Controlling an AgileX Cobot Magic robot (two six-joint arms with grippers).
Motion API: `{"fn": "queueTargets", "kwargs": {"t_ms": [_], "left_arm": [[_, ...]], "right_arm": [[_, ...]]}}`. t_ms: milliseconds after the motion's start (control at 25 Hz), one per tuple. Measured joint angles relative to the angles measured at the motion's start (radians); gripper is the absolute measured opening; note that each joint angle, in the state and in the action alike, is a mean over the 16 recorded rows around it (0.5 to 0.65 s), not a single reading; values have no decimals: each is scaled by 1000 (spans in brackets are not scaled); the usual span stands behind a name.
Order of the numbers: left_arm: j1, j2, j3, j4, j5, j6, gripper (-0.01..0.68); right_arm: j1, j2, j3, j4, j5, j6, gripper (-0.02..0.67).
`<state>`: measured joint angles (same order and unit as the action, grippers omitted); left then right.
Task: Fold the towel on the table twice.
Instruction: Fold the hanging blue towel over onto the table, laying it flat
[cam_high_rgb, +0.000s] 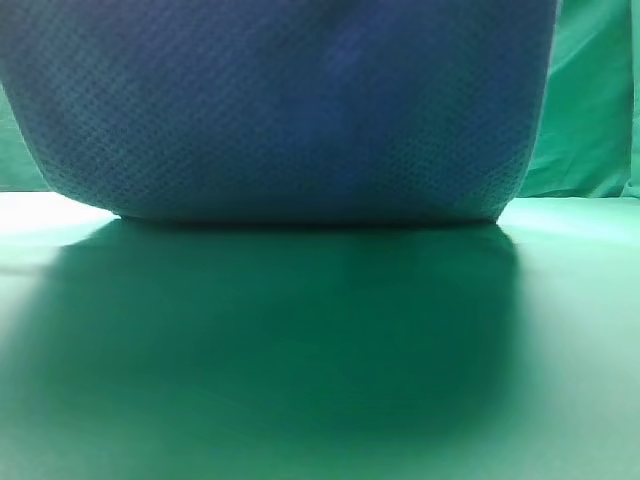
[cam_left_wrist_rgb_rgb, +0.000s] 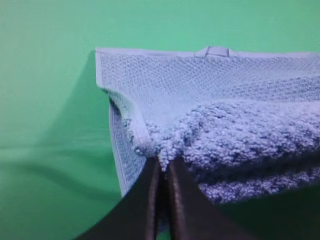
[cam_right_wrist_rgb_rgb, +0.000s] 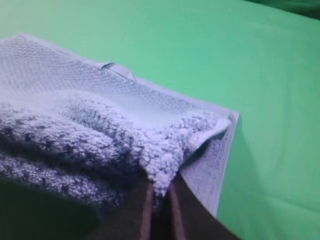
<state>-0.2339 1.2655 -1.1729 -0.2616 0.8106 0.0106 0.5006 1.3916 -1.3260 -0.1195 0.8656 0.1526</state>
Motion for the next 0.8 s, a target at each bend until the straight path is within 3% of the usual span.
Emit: {"fn": "queueTargets", "kwargs": {"t_ms": [400, 800], "left_arm": [[-2, -264, 353, -133, 14, 45, 0], [-2, -324, 520, -204, -19, 60, 0]], "right_arm": [[130, -294, 425, -22, -50, 198, 0], [241, -347, 562, -70, -19, 353, 0]]}}
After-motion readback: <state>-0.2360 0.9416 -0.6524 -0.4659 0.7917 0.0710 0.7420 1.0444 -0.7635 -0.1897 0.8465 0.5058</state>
